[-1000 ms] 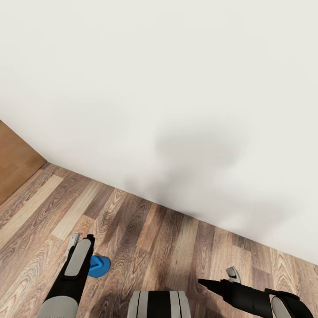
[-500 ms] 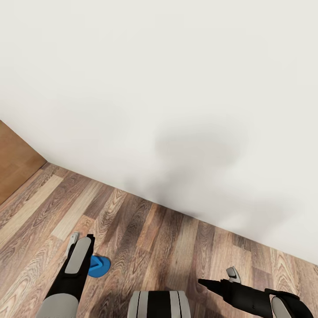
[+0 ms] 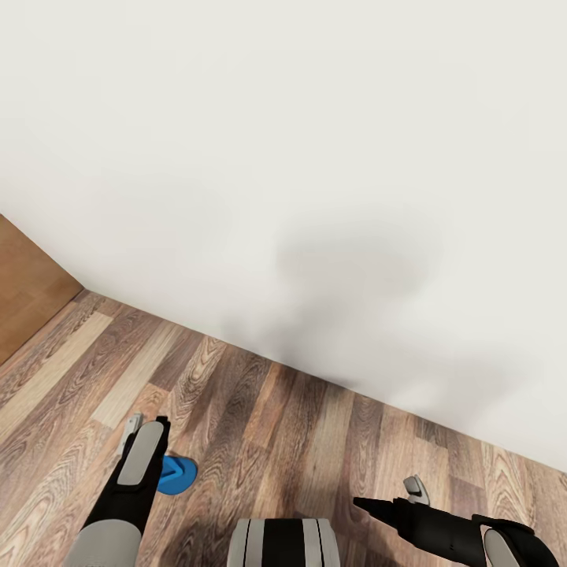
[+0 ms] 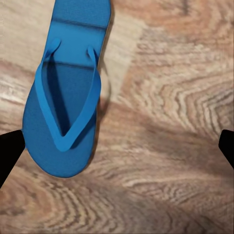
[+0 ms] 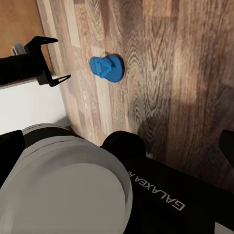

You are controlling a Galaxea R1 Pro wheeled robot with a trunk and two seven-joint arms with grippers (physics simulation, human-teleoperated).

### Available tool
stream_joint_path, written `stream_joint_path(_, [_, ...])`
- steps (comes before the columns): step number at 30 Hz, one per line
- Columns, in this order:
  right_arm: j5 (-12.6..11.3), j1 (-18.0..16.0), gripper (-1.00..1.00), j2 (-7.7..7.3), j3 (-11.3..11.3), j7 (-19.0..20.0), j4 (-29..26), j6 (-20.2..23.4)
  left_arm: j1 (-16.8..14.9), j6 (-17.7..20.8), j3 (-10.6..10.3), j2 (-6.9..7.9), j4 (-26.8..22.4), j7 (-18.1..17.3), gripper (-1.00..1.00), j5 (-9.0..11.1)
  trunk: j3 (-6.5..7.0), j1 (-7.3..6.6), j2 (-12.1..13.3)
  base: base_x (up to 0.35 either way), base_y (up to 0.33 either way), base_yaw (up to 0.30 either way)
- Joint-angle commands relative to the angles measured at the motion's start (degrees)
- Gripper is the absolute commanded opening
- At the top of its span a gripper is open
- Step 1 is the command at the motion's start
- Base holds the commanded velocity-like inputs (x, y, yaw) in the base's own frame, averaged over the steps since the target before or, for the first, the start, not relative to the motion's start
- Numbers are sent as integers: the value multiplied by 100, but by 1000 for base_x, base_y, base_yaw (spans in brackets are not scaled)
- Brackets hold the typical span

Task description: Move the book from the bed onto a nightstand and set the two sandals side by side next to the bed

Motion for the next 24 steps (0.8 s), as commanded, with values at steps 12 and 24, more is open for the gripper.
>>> stream_joint_path(12, [8,-2,100,-4,-5,22,-1,24,-239,-101,9,5,721,-229,100,46,-4,-1,-1,0,0,0])
stream_joint_path(24, [8,-2,100,-5,-5,22,-1,24,-326,-116,9,30,1110,-573,100,44,-4,-1,-1,0,0,0])
